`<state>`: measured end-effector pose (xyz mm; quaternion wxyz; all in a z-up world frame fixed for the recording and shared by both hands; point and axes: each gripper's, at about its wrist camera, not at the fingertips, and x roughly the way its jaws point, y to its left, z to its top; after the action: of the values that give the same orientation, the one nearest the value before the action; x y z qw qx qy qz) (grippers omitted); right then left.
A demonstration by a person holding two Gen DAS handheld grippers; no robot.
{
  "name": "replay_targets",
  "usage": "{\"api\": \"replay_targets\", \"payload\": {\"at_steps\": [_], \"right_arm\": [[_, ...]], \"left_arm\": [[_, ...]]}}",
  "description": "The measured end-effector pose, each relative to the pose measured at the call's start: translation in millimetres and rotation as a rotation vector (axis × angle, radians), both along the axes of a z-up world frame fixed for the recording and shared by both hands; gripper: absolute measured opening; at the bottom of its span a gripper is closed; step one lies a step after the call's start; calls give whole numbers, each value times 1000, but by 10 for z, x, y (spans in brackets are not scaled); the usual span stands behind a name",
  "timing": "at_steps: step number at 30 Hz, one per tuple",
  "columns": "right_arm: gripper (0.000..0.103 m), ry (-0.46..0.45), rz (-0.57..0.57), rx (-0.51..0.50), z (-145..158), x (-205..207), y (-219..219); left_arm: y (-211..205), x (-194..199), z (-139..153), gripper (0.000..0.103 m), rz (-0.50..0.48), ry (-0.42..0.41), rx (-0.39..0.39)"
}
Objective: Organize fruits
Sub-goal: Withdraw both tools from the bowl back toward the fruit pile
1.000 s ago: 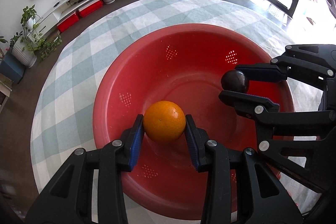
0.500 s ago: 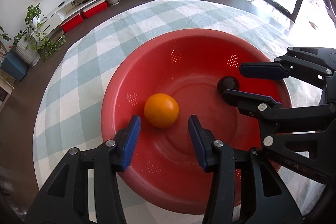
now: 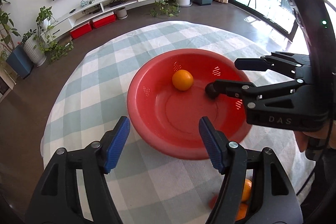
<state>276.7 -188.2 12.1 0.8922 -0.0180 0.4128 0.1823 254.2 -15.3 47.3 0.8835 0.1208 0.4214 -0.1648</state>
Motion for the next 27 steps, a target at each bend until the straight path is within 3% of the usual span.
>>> {"api": "replay_targets", "payload": {"at_steps": [2,4,9,14,22,24,27], "right_arm": [[65,-18,-11,27,78,-122,-47],[68,-45,-23,44,170,-273,-89],[69,-102,-45,119,281,-799,-211],[70,-100,-68,177,142,-1342,-324],[69,-18,-86,207,-86,-1812,-337],[66,11,-81,189,-151,-1876,-300],[61,33,-64,191,-193,-1930,-273]], "left_arm": [[77,-240,79,81,-6,-16,-41],[136,-534,131,84,-26,-30,-73],[254,-1242,115,85,-67,-60,-111],[221,-1789,-75,86,-135,-54,-107],[67,-2146,-350,86,-234,-36,-88],[-9,-2160,-381,84,-276,-37,-57],[-87,-2081,-431,65,-312,-9,-42]]}}
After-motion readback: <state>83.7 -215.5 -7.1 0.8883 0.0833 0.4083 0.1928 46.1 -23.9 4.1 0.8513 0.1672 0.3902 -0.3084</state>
